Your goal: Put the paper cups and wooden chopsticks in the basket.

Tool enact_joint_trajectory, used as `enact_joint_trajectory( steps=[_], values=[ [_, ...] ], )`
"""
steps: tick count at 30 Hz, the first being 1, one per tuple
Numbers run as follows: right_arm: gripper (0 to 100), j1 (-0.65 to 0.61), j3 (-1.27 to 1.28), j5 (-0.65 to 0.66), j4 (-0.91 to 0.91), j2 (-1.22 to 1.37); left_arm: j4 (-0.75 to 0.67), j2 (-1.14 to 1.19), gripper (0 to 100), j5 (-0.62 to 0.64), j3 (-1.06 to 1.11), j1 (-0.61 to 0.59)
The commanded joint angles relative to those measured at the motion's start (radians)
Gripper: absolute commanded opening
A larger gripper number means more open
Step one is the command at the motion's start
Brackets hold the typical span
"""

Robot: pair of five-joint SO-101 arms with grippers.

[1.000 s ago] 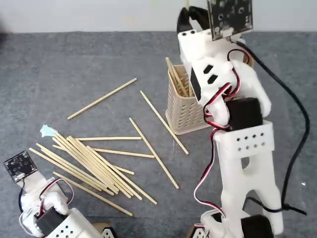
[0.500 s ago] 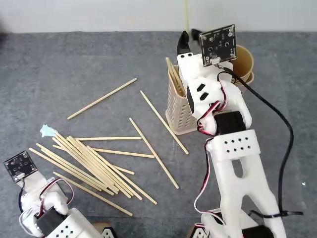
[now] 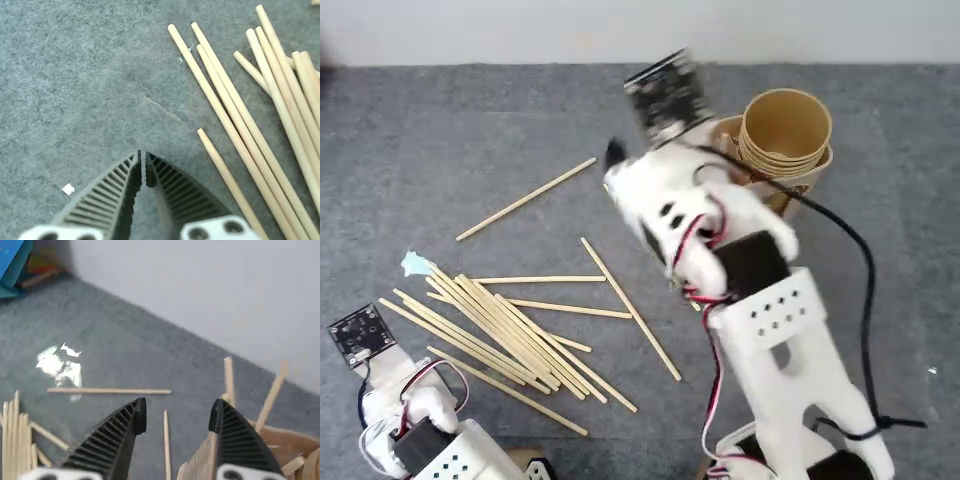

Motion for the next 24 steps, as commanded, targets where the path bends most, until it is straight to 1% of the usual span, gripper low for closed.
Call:
enact_joint_trajectory(
  steps=[1,4,6,9,11,14,17,19,24],
  values=[
    [21.9,-0.051,-0.018,-0.009,0.065,0.073,0.0,-0.017,1,0.008,-0.018,0.0],
    [21.4,-0.056,0.003,-0.009,0.038,0.188,0.0,-0.017,1,0.008,-0.018,0.0],
    [16.9,-0.054,0.008,-0.009,-0.022,0.275,0.0,-0.017,1,0.008,-0.018,0.0],
    [7.5,-0.053,0.002,-0.003,-0.13,0.418,0.0,-0.017,1,0.008,-0.018,0.0],
    [5.0,-0.053,-0.006,-0.002,-0.196,0.513,0.0,-0.017,1,0.008,-0.018,0.0],
    [8.7,-0.035,-0.068,-0.003,-0.232,0.662,0.0,-0.017,1,0.008,-0.018,0.0],
    [14.4,-0.001,-0.181,-0.006,-0.213,0.806,0.0,-0.017,1,0.008,-0.018,0.0],
    [16.2,0.022,-0.278,-0.006,-0.166,0.898,0.0,-0.017,1,0.008,-0.018,0.0],
    [16.4,0.056,-0.535,-0.008,-0.002,1.086,0.0,-0.017,1,0.008,-0.018,0.0]
  ],
)
